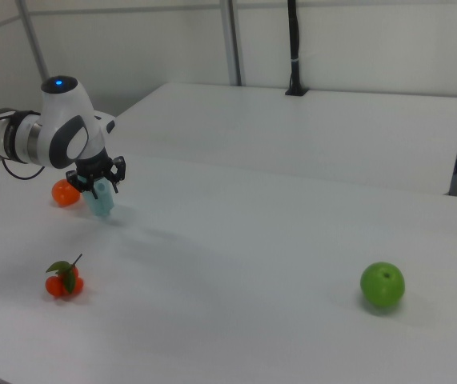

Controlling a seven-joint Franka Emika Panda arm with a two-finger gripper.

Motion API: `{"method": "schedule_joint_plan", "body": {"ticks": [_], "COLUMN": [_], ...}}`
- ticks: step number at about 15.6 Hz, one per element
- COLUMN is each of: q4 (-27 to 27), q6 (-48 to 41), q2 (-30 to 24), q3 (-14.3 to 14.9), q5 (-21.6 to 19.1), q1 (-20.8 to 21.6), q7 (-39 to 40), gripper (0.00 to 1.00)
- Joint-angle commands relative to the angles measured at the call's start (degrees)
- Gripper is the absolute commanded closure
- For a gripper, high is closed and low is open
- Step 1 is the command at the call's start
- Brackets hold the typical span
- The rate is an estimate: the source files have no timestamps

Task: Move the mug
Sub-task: 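Move the open gripper toward the teal mug beside the orange, then lower the gripper onto the teal mug rim and close on it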

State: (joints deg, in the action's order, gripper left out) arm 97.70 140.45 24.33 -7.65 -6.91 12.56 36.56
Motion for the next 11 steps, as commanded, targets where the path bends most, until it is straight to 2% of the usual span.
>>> {"method": "schedule_joint_plan", "body": {"ticks": [1,7,11], "q4": [-0.05,-0.14,-0.58], "q6": [3.95,7.82,7.91], "q2": [1.94,4.14,4.5], "q3": [0.27,0.27,0.27], "q5": [-0.21,0.23,0.23], "q1": [1.06,2.2,2.38], "q7": [-1.14,-1.85,-1.93], "gripper": [0.48,0.49,0.55]}}
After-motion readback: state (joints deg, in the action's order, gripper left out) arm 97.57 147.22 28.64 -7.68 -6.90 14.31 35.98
